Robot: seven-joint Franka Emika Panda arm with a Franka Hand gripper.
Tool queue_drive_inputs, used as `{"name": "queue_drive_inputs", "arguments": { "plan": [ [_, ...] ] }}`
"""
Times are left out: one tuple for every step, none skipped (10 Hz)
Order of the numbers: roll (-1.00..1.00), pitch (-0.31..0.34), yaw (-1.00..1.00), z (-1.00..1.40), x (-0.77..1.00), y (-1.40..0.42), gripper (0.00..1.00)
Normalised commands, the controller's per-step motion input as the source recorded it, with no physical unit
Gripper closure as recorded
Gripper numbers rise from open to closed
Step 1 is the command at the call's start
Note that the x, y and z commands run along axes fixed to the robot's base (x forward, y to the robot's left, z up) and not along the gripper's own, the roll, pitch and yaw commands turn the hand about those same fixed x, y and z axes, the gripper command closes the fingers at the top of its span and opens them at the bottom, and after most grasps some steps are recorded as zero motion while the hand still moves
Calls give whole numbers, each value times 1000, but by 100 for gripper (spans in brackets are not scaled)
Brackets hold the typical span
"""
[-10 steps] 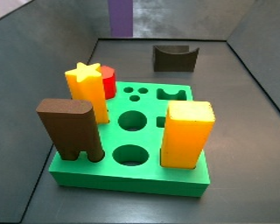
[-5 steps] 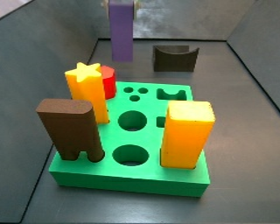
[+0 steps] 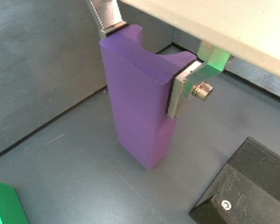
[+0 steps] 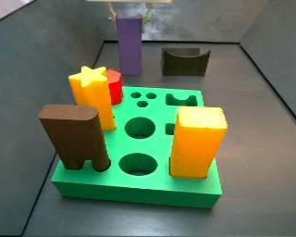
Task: Pick up the arch object. Move up. Place the arch object on the fixture. Regrasp the arch object. Rotate the arch object. Move to above the board. Insert the arch object.
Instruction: Rotate the arch object.
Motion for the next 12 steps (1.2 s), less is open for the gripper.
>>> {"name": "queue_drive_inputs", "arguments": {
  "plan": [
    [-88,-43,-49,-185,-15,27,100],
    [-88,-43,-49,-184,-12,27,100],
    [-88,-43,-49,-183,-12,27,100],
    [-88,-42,-49,-183,-12,26,100],
    [-88,-42,-49,-183,-12,26,100],
    [-88,-42,-48,-183,-12,26,100],
    [-88,-42,-48,-183,-11,26,100],
    [-88,-42,-47,-183,-11,26,100],
    [112,-42,-47,0,0,0,0],
    [91,-38,-14,1000,0,0,0],
    [90,-35,-13,1000,-2,0,0],
    [58,28,-4,949,-39,-8,0]
  ]
}}
